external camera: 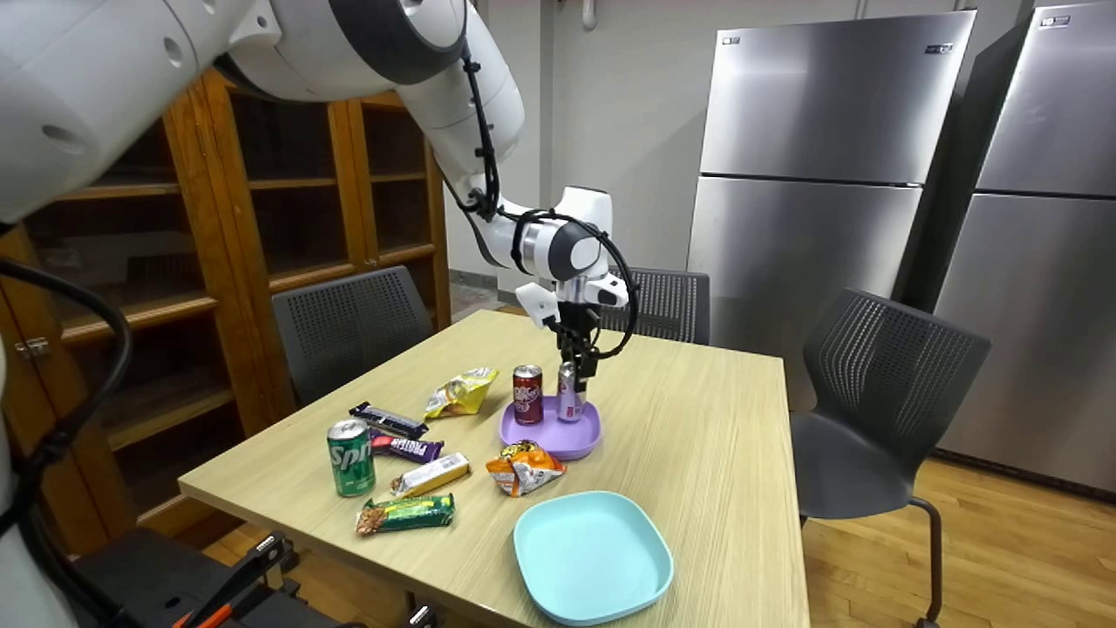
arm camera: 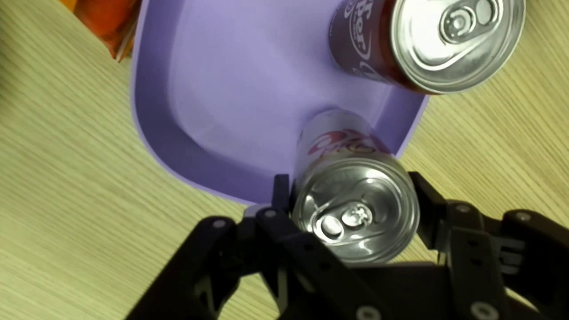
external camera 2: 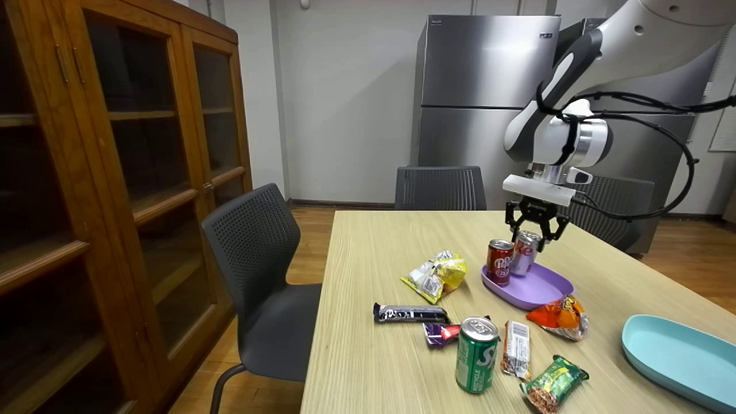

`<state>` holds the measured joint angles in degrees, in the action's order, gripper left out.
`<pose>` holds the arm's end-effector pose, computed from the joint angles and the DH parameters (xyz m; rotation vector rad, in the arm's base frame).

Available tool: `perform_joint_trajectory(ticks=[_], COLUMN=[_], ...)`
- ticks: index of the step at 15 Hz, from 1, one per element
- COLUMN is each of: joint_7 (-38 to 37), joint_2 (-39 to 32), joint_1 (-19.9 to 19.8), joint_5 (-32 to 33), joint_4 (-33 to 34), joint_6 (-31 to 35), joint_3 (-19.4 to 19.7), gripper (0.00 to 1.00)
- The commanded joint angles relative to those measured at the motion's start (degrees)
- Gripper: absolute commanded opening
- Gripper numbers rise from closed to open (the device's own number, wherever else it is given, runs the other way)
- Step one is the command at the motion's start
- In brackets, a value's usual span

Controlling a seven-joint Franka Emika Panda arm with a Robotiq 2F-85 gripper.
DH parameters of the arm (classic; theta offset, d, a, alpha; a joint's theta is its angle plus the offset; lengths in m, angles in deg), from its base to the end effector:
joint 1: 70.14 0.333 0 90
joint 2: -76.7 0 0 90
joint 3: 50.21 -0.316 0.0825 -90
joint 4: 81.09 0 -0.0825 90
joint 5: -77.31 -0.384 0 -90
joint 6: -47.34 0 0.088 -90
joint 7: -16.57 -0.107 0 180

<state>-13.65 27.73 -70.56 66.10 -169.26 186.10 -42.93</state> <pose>0.7016 -0.0806 0.1520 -2.8759 1.1515 -0.0470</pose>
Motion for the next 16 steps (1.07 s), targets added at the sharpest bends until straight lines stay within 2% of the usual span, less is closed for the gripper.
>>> perform_joint_trajectory(ticks=[1,4,11,16], joint_7=[-0.42,0.94,4.65,11.8], joint_2=[-1.01,1.04,9.21,17.13], joint_1=[0.48,0.06,0.59,1.24], joint_5=[0.59,0.08,0.57,1.47], joint_4=[3.07,1.4,-3.42,-10.41], joint_6=[-2.74,-2.29,-1.74,-0.45], joint_3=[0.57,-0.14,-1.01,-3.09], gripper=[0.89,1.0,1.0,1.0])
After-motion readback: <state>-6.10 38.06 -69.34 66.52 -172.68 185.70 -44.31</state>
